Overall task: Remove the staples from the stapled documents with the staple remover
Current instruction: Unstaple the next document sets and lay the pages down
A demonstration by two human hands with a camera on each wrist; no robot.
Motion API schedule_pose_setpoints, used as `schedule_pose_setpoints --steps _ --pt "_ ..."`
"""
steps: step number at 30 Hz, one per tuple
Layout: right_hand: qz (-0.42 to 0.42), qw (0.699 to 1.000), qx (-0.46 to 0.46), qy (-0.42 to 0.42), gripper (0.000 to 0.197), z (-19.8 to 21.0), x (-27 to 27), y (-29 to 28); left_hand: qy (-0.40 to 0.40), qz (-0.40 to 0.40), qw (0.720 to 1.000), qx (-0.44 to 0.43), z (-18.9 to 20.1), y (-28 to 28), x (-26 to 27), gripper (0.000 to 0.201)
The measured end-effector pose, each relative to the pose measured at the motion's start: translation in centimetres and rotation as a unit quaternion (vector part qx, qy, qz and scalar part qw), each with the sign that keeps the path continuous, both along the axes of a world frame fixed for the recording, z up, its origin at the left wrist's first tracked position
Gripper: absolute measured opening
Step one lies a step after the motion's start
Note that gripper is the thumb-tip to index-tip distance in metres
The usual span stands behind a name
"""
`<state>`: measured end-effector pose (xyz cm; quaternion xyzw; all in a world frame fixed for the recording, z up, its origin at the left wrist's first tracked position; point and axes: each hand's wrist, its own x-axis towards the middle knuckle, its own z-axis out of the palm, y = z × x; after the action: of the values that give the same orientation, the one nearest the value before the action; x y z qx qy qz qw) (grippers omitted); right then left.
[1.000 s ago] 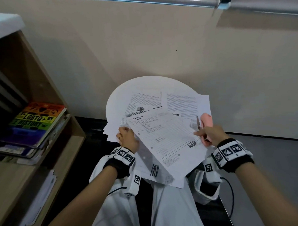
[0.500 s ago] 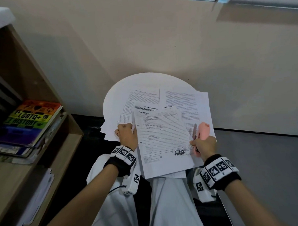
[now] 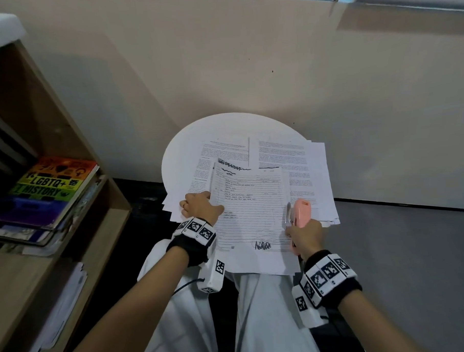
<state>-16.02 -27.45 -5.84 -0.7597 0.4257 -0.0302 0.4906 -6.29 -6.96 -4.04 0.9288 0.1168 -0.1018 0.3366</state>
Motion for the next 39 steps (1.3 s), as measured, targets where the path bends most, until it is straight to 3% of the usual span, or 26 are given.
schedule_pose_setpoints --steps 4,7,11,15,18,21,23,25,29,35,39 --pt "0.033 0.999 -0.020 0.013 0.021 -0.1 -0.2 0.4 0.006 -0.029 0.996 -0.086 -0.7 0.7 0.6 0.022" --pt "0.038 0.999 -0.001 0.012 0.024 -0.1 -0.5 0.7 -0.026 -0.038 0.984 -0.170 -0.3 0.6 0.3 0.029" --pt "0.084 0.996 0.016 -0.031 0.017 1.8 -1.2 0.4 -0.136 -0.086 0.928 -0.337 2.2 0.7 -1.0 0.026" --pt "0.182 0.961 0.133 -0.159 0.030 7.1 -1.0 -1.7 -0.149 -0.129 0.866 -0.459 5.9 2.5 -0.7 0.023" --pt "0.227 0.940 0.153 -0.205 0.033 10.5 0.7 -2.5 -0.164 -0.144 0.855 -0.470 7.9 2.9 0.1 0.020" --pt "0.234 0.930 0.115 -0.261 0.026 12.8 2.5 -1.4 -0.247 -0.137 0.864 -0.417 9.6 2.0 0.5 0.025" --pt "0.224 0.921 0.073 -0.309 0.033 13.9 3.3 0.1 -0.316 -0.122 0.864 -0.372 10.6 1.2 0.6 0.038" --pt "0.219 0.904 0.058 -0.362 0.039 14.9 3.5 1.6 -0.361 -0.111 0.844 -0.380 11.1 0.7 1.0 0.048" --pt "0.263 0.879 0.091 -0.387 0.058 14.9 3.6 2.7 -0.380 -0.080 0.830 -0.401 10.8 0.6 1.7 0.061" --pt "0.300 0.886 0.112 -0.336 0.065 12.8 4.0 1.6 -0.345 -0.090 0.846 -0.396 9.7 1.0 2.0 0.025" --pt "0.282 0.903 0.096 -0.310 0.062 12.0 5.3 1.1 -0.316 -0.097 0.836 -0.437 9.4 0.6 2.6 0.019"
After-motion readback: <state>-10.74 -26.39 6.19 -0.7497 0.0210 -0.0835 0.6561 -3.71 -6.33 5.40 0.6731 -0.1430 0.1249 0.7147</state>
